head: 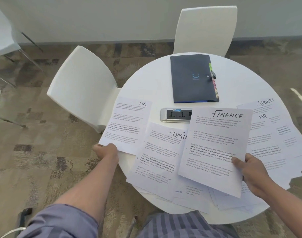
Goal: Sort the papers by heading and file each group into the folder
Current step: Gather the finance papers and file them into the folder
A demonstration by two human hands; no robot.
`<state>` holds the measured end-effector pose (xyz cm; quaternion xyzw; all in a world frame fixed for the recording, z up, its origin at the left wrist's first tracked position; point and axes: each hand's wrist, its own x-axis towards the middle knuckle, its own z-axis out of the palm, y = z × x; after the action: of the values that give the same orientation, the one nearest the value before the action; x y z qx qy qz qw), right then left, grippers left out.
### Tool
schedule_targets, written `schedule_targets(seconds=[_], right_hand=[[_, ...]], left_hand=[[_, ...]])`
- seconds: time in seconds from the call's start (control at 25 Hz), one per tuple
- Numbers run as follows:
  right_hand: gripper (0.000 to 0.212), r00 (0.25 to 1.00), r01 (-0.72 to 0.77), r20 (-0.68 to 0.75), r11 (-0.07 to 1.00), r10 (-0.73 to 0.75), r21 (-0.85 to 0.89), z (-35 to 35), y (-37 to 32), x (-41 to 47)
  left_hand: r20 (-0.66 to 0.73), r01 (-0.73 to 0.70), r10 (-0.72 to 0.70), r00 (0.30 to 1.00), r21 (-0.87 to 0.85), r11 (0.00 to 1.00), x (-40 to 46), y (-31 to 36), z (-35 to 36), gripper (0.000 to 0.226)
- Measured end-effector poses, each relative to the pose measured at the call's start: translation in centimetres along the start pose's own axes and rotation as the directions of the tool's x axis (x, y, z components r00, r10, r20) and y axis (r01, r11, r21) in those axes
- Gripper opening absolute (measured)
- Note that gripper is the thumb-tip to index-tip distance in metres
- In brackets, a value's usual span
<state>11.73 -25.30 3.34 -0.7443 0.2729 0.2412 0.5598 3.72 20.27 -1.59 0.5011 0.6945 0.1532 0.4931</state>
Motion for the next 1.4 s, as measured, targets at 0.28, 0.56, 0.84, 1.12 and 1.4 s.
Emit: schedule_targets(seconds=[0.28,0.56,0.84,1.12,1.4], right_hand=[[0.021,1.000,-0.009,0.004,1.000,0.009,0.024,1.1,-0.1,0.4],[0.019,1.000,-0.031,0.002,1.000,0.031,0.004,1.3,0.0,0.4],[0.021,0.999,-0.044,0.002,0.999,0.044,0.016,1.4,0.2,0.7],[0.022,0.999,-0.034,0.017,0.999,0.034,0.008,1.5,0.1,0.2],[0.020,1.000,-0.025,0.013,1.000,0.025,0.013,0.9,0.2,0.2]], left_hand=[[0.466,-0.524,0.256,0.847,0.647,0.555,-5.8,-3.7,0.9,0.098],[0.545,-0.504,0.070,0.835,0.710,0.492,-5.9,-6.1,2.2,0.074],[0.513,-0.522,0.156,0.844,0.722,0.453,-6.5,-6.4,2.1,0.074],[0.518,-0.504,0.115,0.848,0.718,0.480,-6.4,-6.3,2.5,0.075],[0.546,-0.542,0.115,0.830,0.742,0.395,-6.8,-6.6,2.4,0.045]])
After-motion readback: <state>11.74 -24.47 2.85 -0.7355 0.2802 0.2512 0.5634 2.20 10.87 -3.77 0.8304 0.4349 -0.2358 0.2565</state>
